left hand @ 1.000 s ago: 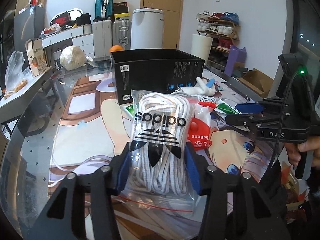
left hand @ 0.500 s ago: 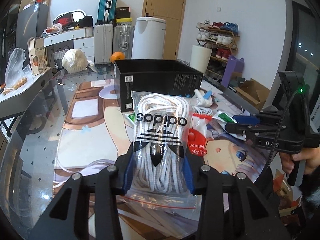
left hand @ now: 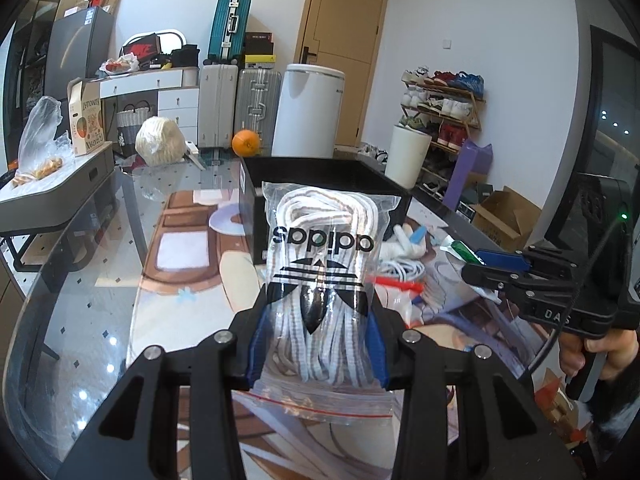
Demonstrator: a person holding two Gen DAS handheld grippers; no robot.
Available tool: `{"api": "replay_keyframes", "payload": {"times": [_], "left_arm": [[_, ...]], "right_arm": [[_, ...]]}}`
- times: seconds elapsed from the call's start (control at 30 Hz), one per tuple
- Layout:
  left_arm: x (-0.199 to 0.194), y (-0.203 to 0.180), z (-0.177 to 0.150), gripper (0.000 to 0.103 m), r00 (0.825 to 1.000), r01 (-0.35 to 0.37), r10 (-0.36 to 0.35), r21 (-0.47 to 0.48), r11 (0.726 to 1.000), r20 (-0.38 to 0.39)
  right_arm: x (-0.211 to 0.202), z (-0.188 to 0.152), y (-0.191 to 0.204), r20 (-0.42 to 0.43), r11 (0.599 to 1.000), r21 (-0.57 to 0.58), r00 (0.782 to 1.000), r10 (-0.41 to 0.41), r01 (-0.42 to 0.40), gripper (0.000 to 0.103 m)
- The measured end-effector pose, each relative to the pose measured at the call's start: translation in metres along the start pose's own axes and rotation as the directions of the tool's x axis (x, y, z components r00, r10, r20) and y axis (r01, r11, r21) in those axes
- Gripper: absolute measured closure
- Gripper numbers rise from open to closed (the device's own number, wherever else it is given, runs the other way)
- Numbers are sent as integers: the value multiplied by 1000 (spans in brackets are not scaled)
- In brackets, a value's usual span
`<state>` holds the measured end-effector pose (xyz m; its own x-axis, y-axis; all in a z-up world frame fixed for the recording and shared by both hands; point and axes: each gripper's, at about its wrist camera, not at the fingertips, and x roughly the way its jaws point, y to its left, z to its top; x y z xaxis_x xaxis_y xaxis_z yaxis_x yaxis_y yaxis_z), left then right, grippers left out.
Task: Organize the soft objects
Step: 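Lower adidas bag and green sachet into the black box and open both grippers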
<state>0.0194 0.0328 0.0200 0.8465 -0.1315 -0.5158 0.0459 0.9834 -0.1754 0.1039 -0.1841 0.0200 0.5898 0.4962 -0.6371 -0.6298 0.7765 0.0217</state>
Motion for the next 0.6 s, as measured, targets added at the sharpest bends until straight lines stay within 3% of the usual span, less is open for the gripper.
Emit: {"api": "replay_keyframes", "payload": {"times": [0.6], "left_arm": [[16,-11,52,63,998,-19,15,52,998,64]], "right_arm": [[-4,56,4,120,999,-50,992,24,-18,72]]}}
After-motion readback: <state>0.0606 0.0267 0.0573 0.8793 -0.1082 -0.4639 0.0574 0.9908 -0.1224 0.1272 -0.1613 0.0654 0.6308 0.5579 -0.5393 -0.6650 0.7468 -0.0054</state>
